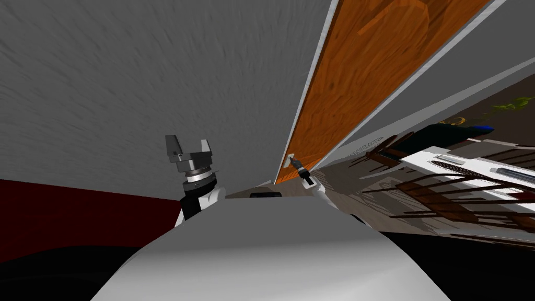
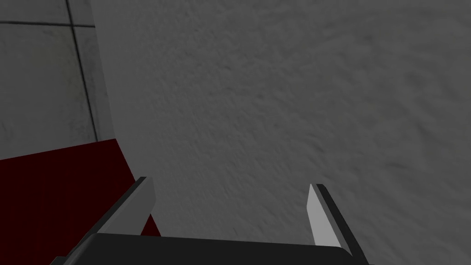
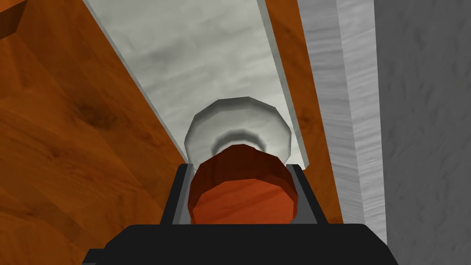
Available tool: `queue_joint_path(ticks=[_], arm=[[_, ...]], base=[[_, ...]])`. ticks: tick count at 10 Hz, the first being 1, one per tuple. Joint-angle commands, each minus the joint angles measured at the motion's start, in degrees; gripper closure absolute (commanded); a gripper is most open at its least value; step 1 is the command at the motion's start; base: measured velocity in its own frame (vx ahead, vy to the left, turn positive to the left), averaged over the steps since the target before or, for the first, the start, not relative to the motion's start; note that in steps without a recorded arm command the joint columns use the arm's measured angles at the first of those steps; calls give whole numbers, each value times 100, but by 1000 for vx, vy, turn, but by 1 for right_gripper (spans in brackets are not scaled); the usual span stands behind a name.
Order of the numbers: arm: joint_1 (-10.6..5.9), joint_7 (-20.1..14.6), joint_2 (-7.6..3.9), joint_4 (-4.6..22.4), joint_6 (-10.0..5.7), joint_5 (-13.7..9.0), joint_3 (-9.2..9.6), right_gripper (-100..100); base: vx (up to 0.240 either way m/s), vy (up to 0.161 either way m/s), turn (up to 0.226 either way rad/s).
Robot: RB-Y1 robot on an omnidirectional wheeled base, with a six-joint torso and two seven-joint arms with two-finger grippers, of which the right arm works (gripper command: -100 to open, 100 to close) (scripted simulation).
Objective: Pull the door open
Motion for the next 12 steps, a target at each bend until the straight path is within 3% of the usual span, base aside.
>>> queue_joint_path(ticks=[1,6,7,9,10,12], arm=[[-52,-286,9,47,16,-190,23,100],[-184,-998,41,169,82,-684,89,100],[-184,-1030,41,169,82,-684,89,100],[-255,-1387,59,235,117,-950,125,100],[-255,-1418,59,235,117,-950,125,100],[-333,-1786,78,307,156,-1240,164,100]], base=[[-102,-80,136],[-83,-60,98],[-55,-44,52],[-60,-47,106],[-56,-55,52],[-79,-57,112]])
